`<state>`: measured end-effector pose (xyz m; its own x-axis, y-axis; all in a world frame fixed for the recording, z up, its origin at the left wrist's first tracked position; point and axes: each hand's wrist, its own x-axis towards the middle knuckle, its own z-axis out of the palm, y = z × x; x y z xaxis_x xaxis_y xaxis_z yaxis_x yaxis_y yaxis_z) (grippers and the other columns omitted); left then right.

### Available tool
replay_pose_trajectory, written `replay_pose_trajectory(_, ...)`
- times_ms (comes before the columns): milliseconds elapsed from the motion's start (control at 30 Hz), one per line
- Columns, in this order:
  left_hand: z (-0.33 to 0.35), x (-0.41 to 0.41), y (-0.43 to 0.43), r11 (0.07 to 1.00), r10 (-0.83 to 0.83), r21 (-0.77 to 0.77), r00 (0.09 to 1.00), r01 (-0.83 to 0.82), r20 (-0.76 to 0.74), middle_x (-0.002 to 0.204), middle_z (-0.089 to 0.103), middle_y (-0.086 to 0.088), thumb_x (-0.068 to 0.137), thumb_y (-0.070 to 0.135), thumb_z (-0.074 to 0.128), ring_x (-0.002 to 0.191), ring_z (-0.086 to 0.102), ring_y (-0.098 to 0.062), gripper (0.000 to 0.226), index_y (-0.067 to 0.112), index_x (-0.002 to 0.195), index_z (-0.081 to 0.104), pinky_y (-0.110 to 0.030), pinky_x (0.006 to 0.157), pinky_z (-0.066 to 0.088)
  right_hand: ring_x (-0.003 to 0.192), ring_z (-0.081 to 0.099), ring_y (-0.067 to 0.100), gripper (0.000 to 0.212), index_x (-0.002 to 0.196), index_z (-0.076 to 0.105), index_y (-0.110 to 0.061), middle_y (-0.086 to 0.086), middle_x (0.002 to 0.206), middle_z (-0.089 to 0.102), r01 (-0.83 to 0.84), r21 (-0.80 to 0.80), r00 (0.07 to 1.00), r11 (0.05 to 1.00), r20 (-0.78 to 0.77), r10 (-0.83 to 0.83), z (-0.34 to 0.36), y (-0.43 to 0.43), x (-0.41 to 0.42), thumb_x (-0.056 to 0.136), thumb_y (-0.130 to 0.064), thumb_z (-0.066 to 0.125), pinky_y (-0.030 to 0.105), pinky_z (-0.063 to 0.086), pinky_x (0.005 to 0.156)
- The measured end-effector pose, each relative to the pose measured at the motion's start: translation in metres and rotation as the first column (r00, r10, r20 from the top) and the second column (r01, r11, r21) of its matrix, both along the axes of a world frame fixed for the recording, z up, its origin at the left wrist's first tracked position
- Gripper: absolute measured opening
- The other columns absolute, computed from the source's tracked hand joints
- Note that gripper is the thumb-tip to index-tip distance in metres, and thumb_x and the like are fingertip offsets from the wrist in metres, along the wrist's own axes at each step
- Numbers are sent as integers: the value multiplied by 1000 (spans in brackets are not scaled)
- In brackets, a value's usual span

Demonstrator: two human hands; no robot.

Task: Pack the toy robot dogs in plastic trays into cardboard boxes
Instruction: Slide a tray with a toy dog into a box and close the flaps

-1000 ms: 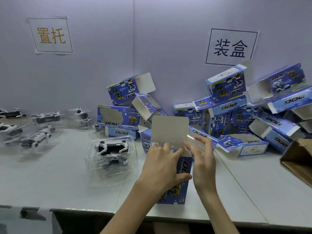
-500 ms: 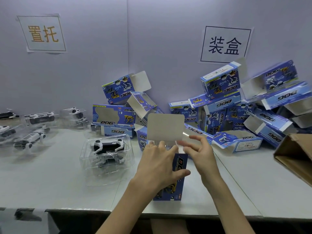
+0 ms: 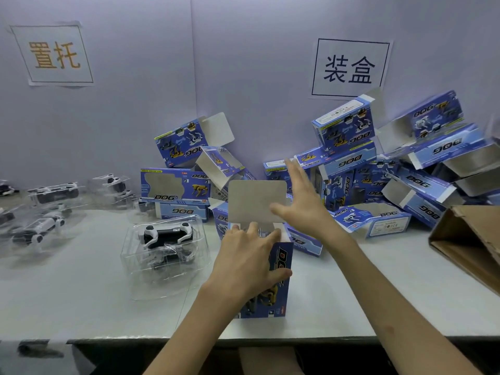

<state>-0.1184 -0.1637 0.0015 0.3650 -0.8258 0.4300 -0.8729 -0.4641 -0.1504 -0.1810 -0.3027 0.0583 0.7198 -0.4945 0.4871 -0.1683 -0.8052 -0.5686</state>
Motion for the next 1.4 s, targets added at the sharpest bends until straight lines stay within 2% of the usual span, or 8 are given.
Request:
replay_pose_trajectory(100,2,-1,0,1000,6,31,999,-5,-31,140,40,-9,79,78,52,104,55,-31,70,37,135,43,-36,76,35,151,17,18,82,159,17,-28,-4,166,15,17,-199,993,980,119,7,27,3,20,92,-34,64,51,19,120)
replay_pose_trajectory(233,9,-2,-2,996,20,87,997,-13,-79,165,-7,-16,79,78,54,111,57,-34,70,42,138,42,-34,79,38,137,41,24,45,145,49,-24,1,152,45,-58,-239,998,969,-38,50,56,-3,53,105,-43,38,47,32,112)
replay_pose_trajectory(400,19,-2,-2,995,12,104,994,-1,-105,164,-7,-20,79,78,55,98,63,-32,65,43,133,51,-32,73,36,97,56,21,65,103,72,-23,8,124,65,-80,-91,936,993,-348,43,75,-11,85,105,-58,17,36,40,85)
replay_pose_trajectory(567,28,-1,-3,994,-2,109,991,16,-133,163,-3,-24,78,75,59,99,65,-33,61,38,127,62,-35,88,49,134,42,28,67,129,59,-37,5,149,44,-44,77,774,996,-628,83,66,-19,93,94,-76,17,45,32,106)
replay_pose_trajectory(800,35,-2,-3,992,-11,122,994,25,-108,162,1,-27,78,76,60,95,66,-32,62,35,125,65,-34,88,48,134,42,34,96,143,52,-27,12,150,44,-62,-74,845,995,-535,13,50,-18,90,83,-87,6,47,31,102)
replay_pose_trajectory(867,34,-2,-4,992,-13,126,994,26,-104,162,1,-27,78,76,60,98,66,-33,63,36,127,64,-35,90,48,100,56,26,86,108,68,-32,6,110,58,-98,-127,883,987,-469,27,45,-19,88,84,-85,5,37,36,79)
replay_pose_trajectory(967,35,-2,-4,991,-19,129,995,31,-93,162,2,-26,78,76,59,98,66,-33,63,37,128,63,-34,91,48,64,44,16,65,59,43,-35,0,70,46,-116,-243,924,963,-383,15,43,-19,89,91,-78,6,32,28,57)
replay_pose_trajectory(1400,37,-3,-5,988,-15,155,996,28,-85,162,4,-24,80,75,58,93,67,-32,62,37,128,64,-33,87,50,58,47,15,78,72,56,-16,4,63,50,-106,-471,925,876,-371,-87,35,-21,94,94,-74,8,29,30,54)
